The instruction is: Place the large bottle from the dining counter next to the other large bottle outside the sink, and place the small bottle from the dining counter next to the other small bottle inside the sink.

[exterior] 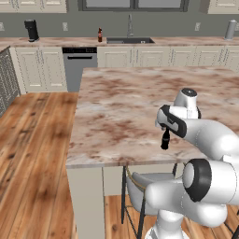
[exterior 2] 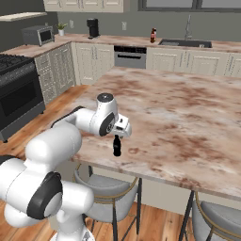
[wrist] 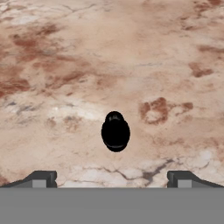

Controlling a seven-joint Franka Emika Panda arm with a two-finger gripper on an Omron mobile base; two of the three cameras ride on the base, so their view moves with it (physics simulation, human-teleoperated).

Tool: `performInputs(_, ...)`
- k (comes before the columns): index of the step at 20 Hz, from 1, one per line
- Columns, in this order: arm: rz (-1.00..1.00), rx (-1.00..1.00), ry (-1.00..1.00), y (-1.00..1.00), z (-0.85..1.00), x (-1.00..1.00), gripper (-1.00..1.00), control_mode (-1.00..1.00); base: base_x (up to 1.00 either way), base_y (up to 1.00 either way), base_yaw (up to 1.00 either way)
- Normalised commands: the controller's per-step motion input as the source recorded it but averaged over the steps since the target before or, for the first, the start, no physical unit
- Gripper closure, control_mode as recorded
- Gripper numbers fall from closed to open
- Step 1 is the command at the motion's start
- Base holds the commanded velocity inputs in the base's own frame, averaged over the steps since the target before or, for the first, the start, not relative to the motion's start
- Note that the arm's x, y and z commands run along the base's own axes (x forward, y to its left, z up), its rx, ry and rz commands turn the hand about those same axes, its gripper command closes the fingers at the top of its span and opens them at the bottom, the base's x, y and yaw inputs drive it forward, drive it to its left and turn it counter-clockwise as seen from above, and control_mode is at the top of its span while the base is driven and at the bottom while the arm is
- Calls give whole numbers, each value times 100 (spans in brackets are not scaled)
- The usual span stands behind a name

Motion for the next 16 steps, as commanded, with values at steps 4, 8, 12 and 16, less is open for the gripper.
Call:
performInputs(4,1,1,1,-7,-2,1,-100,-100,0,0,0)
performInputs(8,1,1,0,-2,-5,0,-100,-100,0,0,0)
performInputs(12,1,1,0,0,-8,3,-100,-100,0,0,0)
performInputs(16,1,0,0,0,-12,4,-100,-100,0,0,0)
